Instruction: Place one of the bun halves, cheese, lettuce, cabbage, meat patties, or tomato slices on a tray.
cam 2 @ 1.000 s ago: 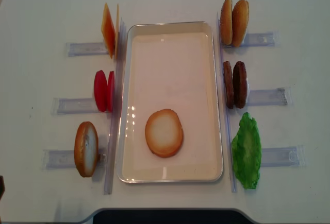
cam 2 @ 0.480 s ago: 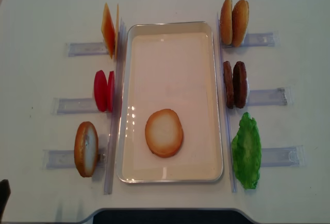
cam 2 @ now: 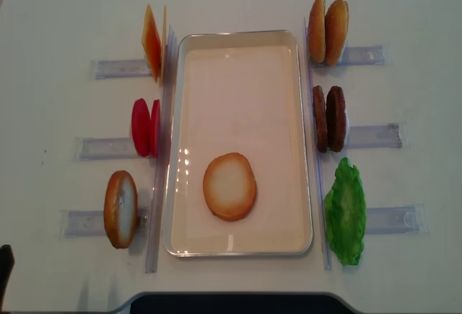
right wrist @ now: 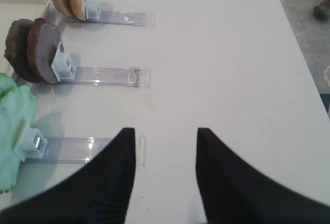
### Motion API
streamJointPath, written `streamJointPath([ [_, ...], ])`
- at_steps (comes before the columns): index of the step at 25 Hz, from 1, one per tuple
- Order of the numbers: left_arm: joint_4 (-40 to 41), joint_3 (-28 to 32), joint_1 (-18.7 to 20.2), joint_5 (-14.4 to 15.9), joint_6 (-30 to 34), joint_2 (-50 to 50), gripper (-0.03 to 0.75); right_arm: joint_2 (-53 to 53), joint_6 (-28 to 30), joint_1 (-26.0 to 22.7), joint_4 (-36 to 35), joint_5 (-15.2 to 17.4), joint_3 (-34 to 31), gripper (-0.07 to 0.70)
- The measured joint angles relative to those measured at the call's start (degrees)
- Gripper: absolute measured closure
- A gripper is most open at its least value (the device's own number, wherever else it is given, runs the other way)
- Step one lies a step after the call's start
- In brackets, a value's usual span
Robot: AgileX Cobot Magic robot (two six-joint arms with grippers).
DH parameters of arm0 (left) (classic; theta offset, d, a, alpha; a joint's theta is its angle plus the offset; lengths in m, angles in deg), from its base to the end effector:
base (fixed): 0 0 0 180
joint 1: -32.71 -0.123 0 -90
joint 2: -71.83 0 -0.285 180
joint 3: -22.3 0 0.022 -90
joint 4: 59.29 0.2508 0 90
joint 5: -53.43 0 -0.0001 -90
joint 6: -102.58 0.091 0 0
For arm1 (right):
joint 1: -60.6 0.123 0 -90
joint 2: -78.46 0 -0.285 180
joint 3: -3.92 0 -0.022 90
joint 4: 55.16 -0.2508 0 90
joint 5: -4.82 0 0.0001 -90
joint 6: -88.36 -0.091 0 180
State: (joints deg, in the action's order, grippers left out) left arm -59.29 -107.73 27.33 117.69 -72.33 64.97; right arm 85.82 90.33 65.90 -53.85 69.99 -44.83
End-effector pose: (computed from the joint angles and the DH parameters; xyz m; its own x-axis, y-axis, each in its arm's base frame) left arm -0.0072 -0.0007 0.2656 -0.5204 0.0401 -0.8530 -0.0478 0.9960 0.0760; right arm -0.0088 -0.0027 0.2703 -0.5131 -0.0918 -0.8534 -0.0974 0.9941 -0.0483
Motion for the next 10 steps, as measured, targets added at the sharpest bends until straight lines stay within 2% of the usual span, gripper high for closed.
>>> streamJointPath([
  [10, 0.0, 0.0, 0.0, -0.34, 0.0, 0.0, 0.306, 0.0, 0.0, 0.0, 0.0, 0.0, 0.0, 0.329],
])
